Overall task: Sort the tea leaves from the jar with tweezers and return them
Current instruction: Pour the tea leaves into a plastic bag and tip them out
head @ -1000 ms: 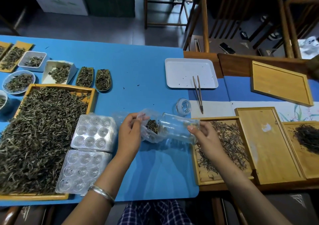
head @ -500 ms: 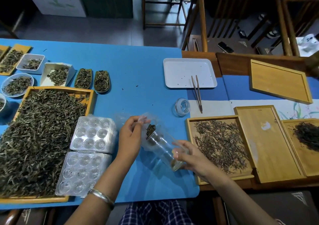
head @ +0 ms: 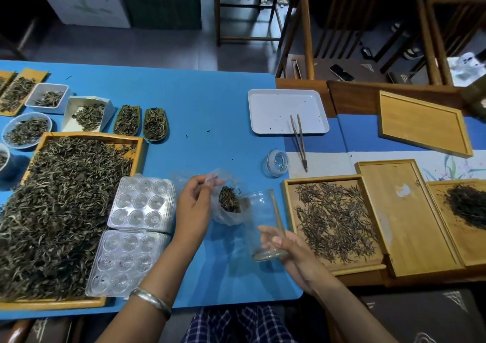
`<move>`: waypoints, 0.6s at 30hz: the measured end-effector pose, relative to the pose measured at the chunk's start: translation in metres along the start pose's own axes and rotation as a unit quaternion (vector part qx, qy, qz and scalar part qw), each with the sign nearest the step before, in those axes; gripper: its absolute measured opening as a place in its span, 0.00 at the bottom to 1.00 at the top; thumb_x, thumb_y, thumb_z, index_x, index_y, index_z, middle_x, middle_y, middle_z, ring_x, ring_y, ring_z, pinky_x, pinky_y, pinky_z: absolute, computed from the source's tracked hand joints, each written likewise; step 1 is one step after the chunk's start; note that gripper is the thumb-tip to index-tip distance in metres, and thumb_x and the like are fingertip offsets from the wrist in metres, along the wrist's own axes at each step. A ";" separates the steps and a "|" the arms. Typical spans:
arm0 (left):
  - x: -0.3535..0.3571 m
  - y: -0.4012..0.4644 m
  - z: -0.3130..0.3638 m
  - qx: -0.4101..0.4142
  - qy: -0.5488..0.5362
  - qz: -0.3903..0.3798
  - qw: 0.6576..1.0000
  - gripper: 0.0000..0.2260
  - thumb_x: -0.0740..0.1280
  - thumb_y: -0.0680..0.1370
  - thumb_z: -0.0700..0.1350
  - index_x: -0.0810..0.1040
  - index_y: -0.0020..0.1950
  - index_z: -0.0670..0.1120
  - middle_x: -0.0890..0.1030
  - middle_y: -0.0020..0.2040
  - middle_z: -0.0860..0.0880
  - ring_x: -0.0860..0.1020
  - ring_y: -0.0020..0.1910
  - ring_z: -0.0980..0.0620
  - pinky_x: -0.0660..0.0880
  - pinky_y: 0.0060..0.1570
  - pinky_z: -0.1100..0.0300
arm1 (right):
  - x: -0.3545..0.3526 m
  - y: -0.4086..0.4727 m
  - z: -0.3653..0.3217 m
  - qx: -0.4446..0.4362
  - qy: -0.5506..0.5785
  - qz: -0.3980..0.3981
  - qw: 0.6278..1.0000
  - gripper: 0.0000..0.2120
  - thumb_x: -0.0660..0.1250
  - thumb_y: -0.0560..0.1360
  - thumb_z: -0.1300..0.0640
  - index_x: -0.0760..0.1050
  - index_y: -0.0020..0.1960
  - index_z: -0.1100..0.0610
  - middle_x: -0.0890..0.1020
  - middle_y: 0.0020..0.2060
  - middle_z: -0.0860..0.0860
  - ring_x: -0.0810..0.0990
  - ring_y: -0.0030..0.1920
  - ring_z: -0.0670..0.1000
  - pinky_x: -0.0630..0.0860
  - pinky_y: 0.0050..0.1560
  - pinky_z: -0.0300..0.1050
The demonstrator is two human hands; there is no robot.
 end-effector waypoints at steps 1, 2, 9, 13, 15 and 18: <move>0.000 -0.001 0.001 0.002 -0.001 -0.002 1.000 0.08 0.61 0.82 0.41 0.77 0.52 0.38 0.85 0.47 0.52 0.81 0.52 0.62 0.74 0.56 0.69 | -0.003 -0.001 0.001 -0.005 0.002 0.007 1.000 0.30 0.78 0.61 0.49 0.77 0.59 0.60 0.82 0.50 0.54 0.80 0.53 0.54 0.72 0.63 0.52; -0.001 -0.001 0.001 0.004 -0.001 -0.003 1.000 0.07 0.62 0.82 0.41 0.77 0.51 0.39 0.85 0.47 0.52 0.81 0.52 0.63 0.74 0.54 0.71 | -0.005 -0.001 0.002 -0.011 -0.001 0.015 1.000 0.30 0.79 0.61 0.52 0.76 0.59 0.60 0.81 0.51 0.56 0.80 0.54 0.56 0.73 0.63 0.53; -0.004 -0.004 0.005 0.013 0.005 -0.007 1.000 0.05 0.63 0.82 0.40 0.76 0.49 0.42 0.86 0.43 0.56 0.81 0.52 0.63 0.75 0.56 0.65 | -0.016 0.007 0.003 -0.079 -0.141 0.171 0.972 0.30 0.82 0.59 0.61 0.73 0.57 0.52 0.80 0.55 0.52 0.79 0.57 0.50 0.79 0.54 0.47; -0.005 -0.005 0.011 0.020 0.006 0.000 1.000 0.06 0.62 0.82 0.39 0.76 0.52 0.37 0.85 0.46 0.52 0.80 0.51 0.66 0.75 0.62 0.53 | -0.008 0.017 0.005 -0.134 -0.257 0.231 0.929 0.30 0.81 0.60 0.60 0.72 0.57 0.49 0.77 0.53 0.44 0.75 0.51 0.34 0.72 0.44 0.26; -0.007 -0.005 0.012 0.019 0.010 0.002 1.000 0.06 0.62 0.82 0.40 0.76 0.52 0.38 0.84 0.48 0.51 0.80 0.51 0.67 0.74 0.62 0.46 | -0.003 0.021 0.008 -0.146 -0.276 0.258 0.914 0.33 0.81 0.60 0.58 0.72 0.61 0.49 0.77 0.54 0.42 0.76 0.52 0.36 0.69 0.47 0.25; -0.011 -0.005 0.013 0.020 0.020 0.007 1.000 0.05 0.62 0.82 0.40 0.77 0.49 0.44 0.85 0.47 0.54 0.80 0.50 0.67 0.74 0.58 0.41 | 0.000 0.025 0.008 -0.173 -0.321 0.282 0.887 0.33 0.79 0.61 0.55 0.68 0.60 0.41 0.76 0.51 0.36 0.74 0.51 0.31 0.67 0.45 0.24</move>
Point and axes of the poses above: each hand's wrist, its own y-axis towards the middle knuckle, its own x-axis out of the palm, z = x × y, the point moved 3 cm from there along y, towards the middle knuckle
